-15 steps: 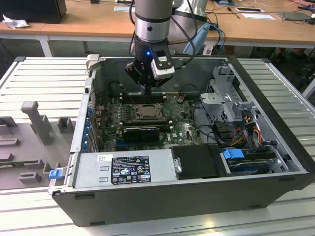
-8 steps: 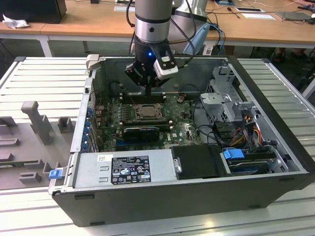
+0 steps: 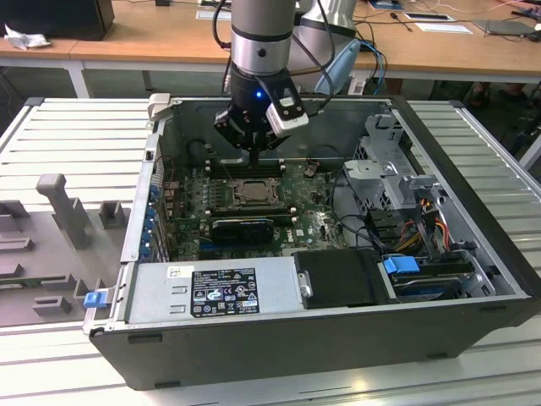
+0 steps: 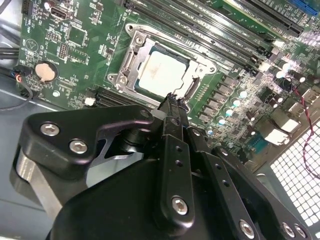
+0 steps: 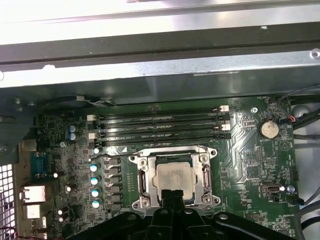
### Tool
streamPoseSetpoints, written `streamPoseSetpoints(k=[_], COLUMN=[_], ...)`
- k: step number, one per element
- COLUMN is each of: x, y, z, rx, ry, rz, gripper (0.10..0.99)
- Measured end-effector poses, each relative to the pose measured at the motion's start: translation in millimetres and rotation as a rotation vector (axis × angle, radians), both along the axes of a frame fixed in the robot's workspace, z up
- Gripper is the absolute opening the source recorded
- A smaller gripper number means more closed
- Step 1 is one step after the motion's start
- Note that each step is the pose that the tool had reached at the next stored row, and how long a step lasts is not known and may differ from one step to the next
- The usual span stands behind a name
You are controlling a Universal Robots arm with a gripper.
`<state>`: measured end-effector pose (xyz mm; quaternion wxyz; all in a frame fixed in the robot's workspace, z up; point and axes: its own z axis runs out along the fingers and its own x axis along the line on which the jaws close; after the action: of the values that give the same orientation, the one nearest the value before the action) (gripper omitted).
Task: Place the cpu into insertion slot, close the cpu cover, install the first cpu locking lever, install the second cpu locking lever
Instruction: 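Install the first cpu locking lever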
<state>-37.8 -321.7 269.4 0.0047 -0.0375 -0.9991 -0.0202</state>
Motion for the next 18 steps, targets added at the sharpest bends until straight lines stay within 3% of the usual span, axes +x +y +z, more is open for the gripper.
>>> streamPoseSetpoints(k=[18], x=[-3.9], y=[0.0], z=[-1.1], rx=[0.0], ry=[0.0], rz=[0.0], gripper=[0.106])
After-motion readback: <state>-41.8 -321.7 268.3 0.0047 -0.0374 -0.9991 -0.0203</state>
